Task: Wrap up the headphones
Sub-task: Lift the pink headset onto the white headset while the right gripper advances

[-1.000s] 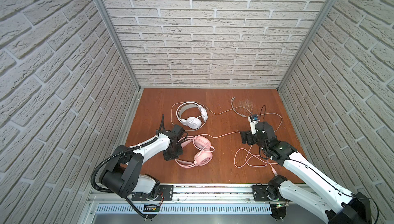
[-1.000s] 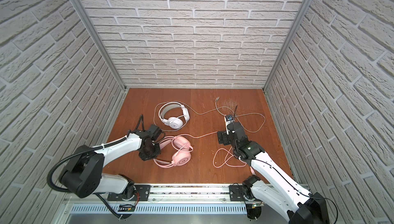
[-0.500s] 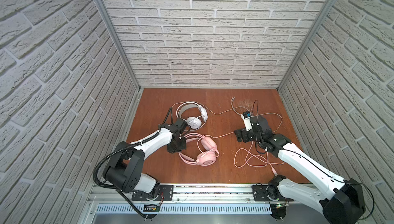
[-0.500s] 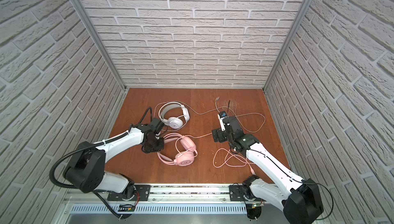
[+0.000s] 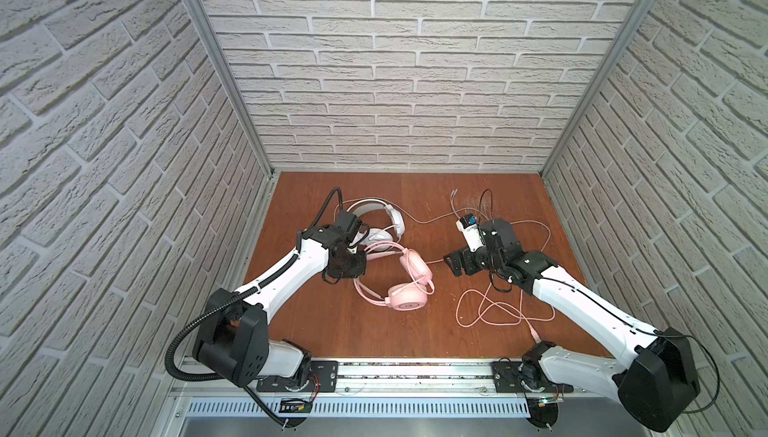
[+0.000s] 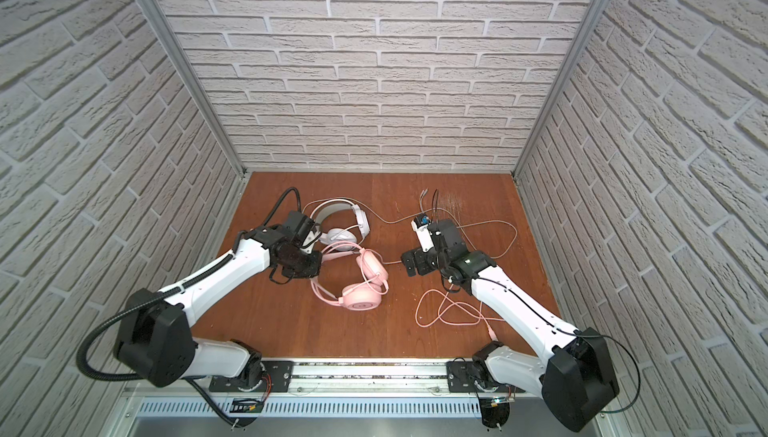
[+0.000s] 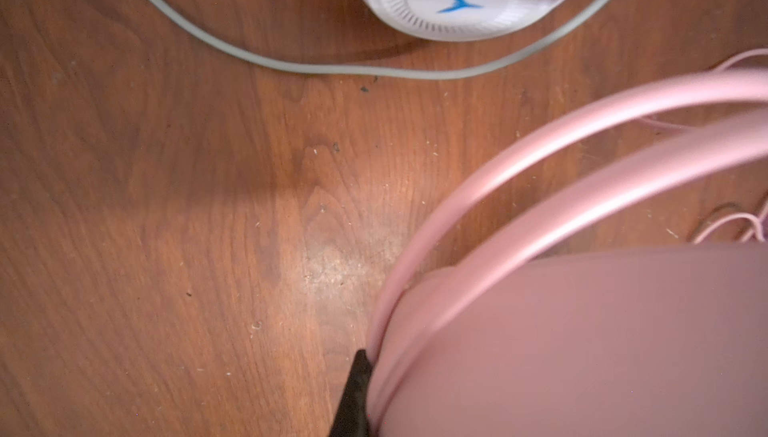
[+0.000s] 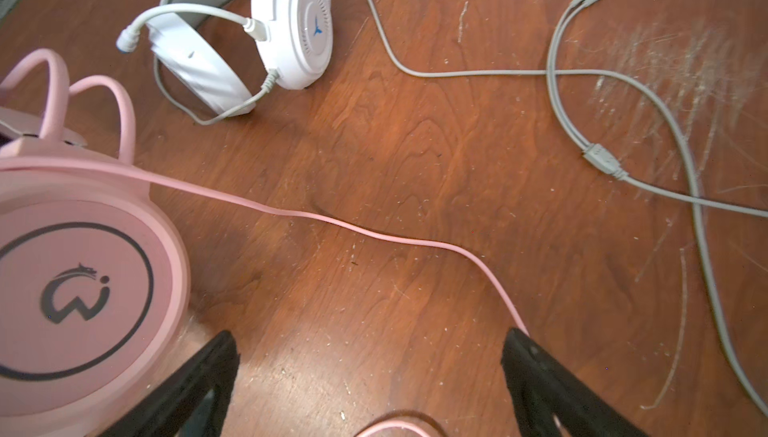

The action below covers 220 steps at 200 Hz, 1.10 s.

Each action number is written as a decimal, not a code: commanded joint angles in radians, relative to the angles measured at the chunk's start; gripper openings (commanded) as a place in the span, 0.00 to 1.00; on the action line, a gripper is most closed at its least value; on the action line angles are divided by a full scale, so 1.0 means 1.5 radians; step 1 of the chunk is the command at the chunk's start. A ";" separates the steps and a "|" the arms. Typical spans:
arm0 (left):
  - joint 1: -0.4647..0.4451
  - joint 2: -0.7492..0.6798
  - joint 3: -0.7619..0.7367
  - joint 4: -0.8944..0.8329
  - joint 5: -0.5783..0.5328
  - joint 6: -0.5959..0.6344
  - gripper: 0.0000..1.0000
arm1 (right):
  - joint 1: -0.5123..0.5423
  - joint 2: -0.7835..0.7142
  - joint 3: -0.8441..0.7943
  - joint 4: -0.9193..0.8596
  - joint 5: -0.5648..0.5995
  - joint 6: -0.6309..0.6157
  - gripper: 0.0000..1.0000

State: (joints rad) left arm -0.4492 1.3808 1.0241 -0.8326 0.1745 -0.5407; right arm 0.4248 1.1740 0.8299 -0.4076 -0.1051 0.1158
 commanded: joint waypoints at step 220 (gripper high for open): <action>0.098 -0.011 0.181 -0.029 0.153 0.052 0.00 | -0.018 0.217 0.051 0.229 -0.183 0.002 0.97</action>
State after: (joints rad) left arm -0.3138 1.3636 1.2415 -0.8921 0.3393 -0.4660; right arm 0.3908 1.4586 0.8539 -0.1013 -0.4042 0.1593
